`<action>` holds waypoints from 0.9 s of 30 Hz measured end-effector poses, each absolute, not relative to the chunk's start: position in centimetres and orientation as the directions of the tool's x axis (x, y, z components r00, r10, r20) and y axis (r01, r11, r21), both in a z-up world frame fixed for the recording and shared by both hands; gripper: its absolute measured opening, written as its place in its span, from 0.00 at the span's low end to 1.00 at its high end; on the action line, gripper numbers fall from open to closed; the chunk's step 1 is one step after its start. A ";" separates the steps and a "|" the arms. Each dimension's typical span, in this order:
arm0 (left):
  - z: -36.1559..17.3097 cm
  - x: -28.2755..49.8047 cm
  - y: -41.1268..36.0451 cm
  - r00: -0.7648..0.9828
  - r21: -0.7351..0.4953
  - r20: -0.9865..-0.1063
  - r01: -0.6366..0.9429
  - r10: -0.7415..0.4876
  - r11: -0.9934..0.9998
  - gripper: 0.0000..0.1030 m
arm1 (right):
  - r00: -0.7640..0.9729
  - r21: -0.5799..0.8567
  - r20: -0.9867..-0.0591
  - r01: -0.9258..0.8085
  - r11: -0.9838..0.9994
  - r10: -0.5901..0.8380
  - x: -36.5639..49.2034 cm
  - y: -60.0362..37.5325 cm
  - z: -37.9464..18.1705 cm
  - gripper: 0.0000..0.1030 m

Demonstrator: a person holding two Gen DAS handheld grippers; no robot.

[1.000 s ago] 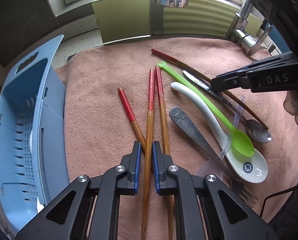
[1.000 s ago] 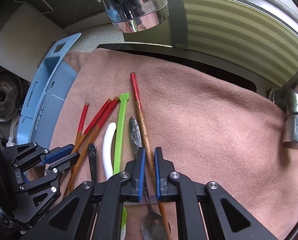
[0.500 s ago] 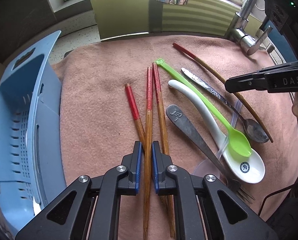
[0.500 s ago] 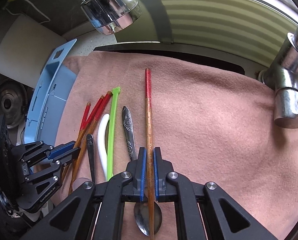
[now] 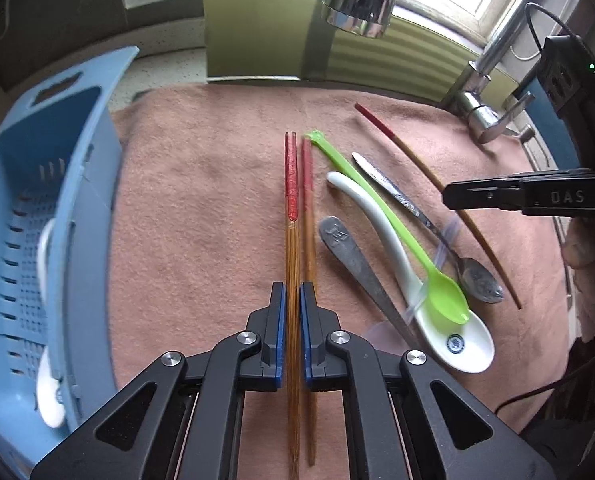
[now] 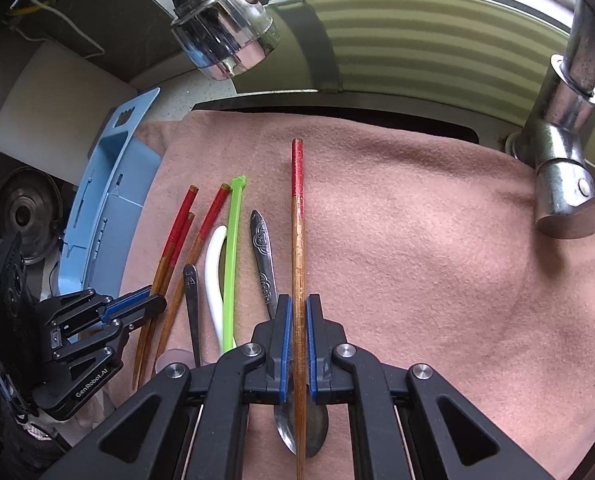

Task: Organize utensils
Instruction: 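Hold a red-tipped chopstick in the right tool while the left tool grasps another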

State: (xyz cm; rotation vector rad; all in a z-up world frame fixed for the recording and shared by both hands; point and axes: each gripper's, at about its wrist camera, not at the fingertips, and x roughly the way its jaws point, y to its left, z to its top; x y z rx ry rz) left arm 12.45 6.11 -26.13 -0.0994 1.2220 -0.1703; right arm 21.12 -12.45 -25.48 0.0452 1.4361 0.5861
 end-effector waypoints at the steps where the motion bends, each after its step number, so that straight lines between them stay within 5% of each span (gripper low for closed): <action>1: -26.3 12.6 6.2 0.340 -0.143 -0.928 0.064 -0.156 0.988 0.05 | 0.015 0.373 -0.915 -0.351 0.859 0.404 21.1 -12.4 -25.6 0.06; 27: -26.5 12.3 6.4 0.324 -0.136 -0.934 0.069 -0.151 0.988 0.06 | 0.010 0.378 -0.913 -0.358 0.854 0.409 21.1 -12.2 -25.9 0.06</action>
